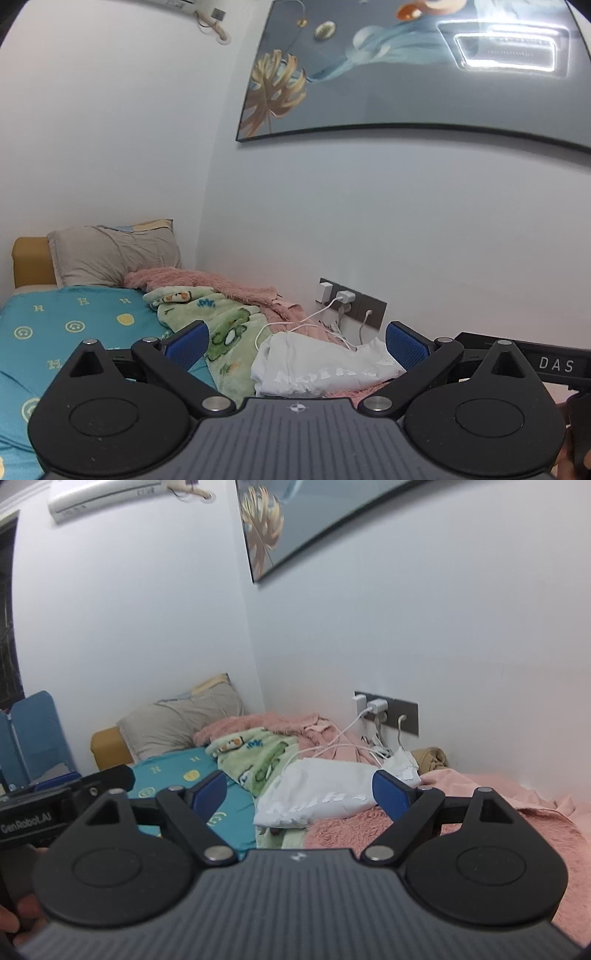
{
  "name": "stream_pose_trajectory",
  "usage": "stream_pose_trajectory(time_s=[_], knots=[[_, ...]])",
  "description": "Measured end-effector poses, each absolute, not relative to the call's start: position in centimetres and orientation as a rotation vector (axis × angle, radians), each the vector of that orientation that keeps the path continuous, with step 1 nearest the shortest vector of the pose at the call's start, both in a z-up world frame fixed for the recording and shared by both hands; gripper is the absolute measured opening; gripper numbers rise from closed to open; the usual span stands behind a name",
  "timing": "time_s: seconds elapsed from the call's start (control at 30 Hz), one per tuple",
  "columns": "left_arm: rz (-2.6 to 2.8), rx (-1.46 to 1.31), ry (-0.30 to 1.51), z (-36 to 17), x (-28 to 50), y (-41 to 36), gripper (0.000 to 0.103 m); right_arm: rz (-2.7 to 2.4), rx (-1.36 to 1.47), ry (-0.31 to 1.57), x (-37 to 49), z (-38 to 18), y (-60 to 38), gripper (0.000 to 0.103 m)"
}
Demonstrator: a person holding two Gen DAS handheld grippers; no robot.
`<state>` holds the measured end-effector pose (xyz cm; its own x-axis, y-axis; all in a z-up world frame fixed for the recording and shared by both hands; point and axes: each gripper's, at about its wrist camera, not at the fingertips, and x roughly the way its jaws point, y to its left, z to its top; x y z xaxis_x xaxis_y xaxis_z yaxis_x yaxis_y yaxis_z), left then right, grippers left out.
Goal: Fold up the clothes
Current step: 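Open both grippers and withdraw from the placed bundle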
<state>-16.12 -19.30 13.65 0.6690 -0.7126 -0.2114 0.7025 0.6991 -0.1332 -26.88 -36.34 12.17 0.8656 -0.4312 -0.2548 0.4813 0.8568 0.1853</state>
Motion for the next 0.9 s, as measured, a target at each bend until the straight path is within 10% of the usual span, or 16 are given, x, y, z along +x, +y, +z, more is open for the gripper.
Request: stream_pose_trajectory(time_s=[0.9], knots=[[-0.742, -0.031, 0.237, 10.3, -17.6, -14.1, 0.103, -0.466, 0.104, 0.208, -25.1, 9.6, -31.6, 0.087]])
